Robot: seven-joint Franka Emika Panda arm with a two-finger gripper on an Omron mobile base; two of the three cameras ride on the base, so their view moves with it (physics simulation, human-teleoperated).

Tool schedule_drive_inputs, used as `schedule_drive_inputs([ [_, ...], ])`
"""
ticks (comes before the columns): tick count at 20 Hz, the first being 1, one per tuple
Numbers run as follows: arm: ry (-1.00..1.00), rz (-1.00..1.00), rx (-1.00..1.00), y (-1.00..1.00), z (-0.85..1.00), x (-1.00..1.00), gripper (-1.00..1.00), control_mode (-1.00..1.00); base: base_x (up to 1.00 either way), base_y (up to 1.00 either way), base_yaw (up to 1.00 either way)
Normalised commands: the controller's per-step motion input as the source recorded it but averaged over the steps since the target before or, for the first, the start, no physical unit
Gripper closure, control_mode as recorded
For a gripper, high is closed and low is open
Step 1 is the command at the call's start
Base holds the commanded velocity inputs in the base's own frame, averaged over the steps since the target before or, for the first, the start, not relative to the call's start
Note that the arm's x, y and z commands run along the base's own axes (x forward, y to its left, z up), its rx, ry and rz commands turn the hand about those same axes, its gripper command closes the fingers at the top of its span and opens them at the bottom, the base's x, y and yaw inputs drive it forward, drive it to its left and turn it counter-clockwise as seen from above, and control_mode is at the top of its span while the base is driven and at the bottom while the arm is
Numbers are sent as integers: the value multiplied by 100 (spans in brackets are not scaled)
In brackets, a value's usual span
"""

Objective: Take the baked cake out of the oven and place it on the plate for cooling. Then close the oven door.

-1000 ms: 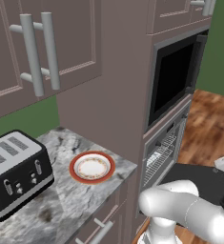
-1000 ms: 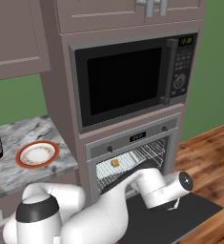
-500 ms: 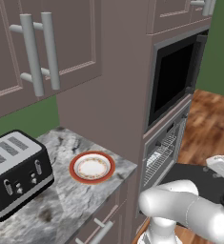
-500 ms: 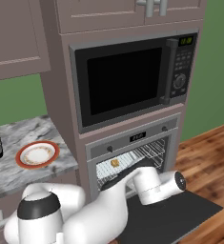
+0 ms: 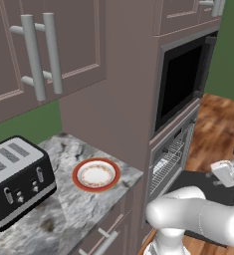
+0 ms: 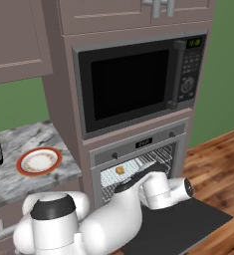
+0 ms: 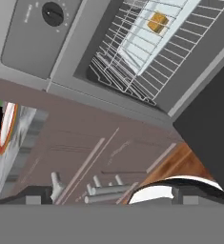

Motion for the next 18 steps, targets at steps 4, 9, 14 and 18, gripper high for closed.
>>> schedule_drive_inputs([
  [4, 0, 9, 11, 10, -4, 9, -100, -100, 0, 0, 0],
  [9, 0, 8, 9, 12, -4, 3, -100, -100, 0, 0, 0],
  [14, -1, 2, 5, 15, -13, 0, -100, -100, 0, 0, 0],
  [18, 0, 0, 8, 20, -8, 0, -100, -100, 0, 0, 0],
])
